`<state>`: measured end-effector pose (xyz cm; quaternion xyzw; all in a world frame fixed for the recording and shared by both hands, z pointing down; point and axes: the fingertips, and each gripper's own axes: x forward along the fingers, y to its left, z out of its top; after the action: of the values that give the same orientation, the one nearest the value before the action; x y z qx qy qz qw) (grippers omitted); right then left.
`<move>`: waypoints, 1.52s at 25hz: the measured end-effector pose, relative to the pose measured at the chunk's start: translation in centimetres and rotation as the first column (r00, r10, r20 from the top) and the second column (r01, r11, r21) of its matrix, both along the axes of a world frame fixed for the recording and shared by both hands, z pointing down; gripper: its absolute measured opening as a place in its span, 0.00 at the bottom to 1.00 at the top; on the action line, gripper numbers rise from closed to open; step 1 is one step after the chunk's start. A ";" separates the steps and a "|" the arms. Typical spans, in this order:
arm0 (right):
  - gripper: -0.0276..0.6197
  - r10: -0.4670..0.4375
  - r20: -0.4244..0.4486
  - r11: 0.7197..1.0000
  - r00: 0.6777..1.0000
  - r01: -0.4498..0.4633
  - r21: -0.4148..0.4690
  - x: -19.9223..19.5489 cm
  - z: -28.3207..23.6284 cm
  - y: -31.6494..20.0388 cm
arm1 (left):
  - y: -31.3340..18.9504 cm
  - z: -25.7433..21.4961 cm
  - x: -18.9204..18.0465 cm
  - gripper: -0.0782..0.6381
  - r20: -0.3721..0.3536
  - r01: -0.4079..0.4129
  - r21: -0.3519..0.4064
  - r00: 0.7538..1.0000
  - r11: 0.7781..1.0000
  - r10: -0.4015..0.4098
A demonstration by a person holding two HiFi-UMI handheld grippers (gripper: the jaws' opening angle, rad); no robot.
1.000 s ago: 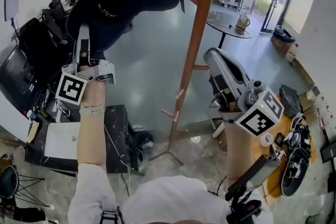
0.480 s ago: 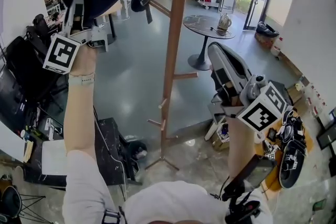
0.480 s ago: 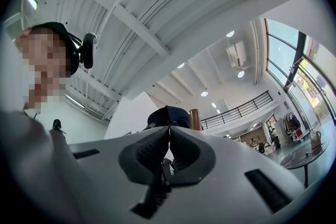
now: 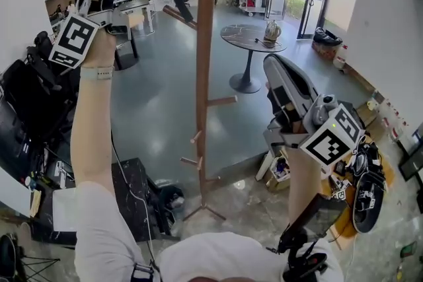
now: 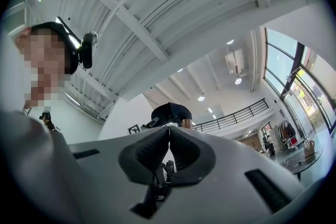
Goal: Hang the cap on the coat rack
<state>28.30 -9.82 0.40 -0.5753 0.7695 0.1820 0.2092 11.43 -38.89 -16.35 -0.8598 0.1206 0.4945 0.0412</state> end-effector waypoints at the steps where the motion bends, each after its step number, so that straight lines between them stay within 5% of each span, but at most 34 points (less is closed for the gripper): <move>1: 0.08 0.003 0.001 1.000 1.000 -0.003 0.002 0.2 0.0 0.2 | 0.0 -0.4 0.1 0.15 -0.003 0.003 0.003 1.000 1.000 -0.003; 7: 0.08 0.011 0.003 1.000 1.000 -0.011 0.008 0.7 -0.6 0.2 | 1.4 -2.3 2.0 0.15 0.014 -0.017 0.052 1.000 0.999 0.017; 14: 0.08 -0.012 0.002 1.000 1.000 0.012 -0.011 0.6 -0.6 -0.6 | 6.3 -1.0 4.9 0.15 0.107 -0.063 0.209 0.993 0.976 0.042; 21: 0.08 -0.054 0.013 0.998 0.998 0.055 -0.027 -0.7 0.4 -1.9 | 9.8 1.5 4.9 0.16 0.182 0.074 0.394 0.971 0.916 -0.157; 25: 0.08 -0.071 0.027 0.997 0.997 0.072 -0.041 -1.2 1.2 -2.5 | 11.8 3.5 4.4 0.15 0.166 0.108 0.501 0.962 0.859 -0.218; 31: 0.08 -0.081 0.048 0.995 0.996 0.083 -0.054 -1.2 2.7 -2.7 | 16.1 7.3 4.2 0.16 0.114 0.186 0.676 0.930 0.713 -0.350; 35: 0.08 -0.095 0.057 0.993 0.994 0.099 -0.070 -1.5 4.2 -2.9 | 18.2 9.3 3.8 0.16 0.051 0.244 0.715 0.916 0.655 -0.397; 38: 0.08 -0.102 0.067 0.991 0.993 0.107 -0.081 -1.6 5.5 -2.9 | 19.4 11.3 3.6 0.16 0.016 0.308 0.741 0.880 0.597 -0.474</move>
<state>26.73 -12.73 5.92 -0.5480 0.7986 0.1200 0.2181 15.06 -19.52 -5.03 -0.7726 0.0986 0.3857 0.4946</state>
